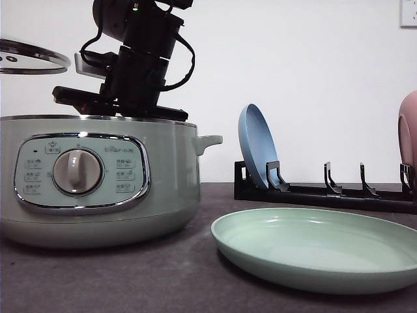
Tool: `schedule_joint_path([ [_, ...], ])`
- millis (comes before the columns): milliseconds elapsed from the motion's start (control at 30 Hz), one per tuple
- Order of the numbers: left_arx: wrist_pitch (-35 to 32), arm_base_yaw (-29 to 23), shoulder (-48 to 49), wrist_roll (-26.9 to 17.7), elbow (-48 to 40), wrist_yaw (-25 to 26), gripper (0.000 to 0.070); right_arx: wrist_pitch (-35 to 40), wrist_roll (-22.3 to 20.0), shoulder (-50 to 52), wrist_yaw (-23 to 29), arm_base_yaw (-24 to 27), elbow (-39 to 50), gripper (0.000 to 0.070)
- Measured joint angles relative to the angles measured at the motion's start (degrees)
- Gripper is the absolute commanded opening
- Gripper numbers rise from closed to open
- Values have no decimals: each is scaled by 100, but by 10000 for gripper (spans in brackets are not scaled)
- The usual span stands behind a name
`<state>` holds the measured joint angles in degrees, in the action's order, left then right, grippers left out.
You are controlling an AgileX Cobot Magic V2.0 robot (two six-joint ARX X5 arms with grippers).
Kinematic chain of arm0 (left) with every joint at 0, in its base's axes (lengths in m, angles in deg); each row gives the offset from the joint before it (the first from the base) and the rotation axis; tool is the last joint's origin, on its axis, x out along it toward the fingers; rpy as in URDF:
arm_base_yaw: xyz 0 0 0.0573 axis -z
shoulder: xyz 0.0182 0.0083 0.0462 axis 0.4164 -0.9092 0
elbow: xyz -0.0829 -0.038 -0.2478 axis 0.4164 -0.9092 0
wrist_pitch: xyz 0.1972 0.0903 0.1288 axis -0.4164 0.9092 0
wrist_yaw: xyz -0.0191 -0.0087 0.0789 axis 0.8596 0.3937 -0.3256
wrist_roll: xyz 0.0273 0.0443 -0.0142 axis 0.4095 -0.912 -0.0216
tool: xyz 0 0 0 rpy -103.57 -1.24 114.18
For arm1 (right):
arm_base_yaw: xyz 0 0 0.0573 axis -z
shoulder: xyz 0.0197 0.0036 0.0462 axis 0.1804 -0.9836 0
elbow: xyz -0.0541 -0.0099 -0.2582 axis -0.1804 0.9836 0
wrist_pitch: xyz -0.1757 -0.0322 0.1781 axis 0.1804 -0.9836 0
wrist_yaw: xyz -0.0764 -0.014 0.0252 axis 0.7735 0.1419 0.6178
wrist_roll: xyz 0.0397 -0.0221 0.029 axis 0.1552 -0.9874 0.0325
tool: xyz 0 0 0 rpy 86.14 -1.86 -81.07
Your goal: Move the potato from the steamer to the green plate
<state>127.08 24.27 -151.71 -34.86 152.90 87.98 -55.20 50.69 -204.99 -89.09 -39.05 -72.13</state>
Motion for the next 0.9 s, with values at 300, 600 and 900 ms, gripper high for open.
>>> schedule_joint_path([
  [300,0,0,0,-2,0,0,3,-57,-206,1012,-2,83,2,183],
  [600,0,52,0,0,0,92,3,-811,-455,2282,17,353,0,183],
  [900,-2,215,2,0,0,107,3,-1456,-506,3108,24,974,129,182],
])
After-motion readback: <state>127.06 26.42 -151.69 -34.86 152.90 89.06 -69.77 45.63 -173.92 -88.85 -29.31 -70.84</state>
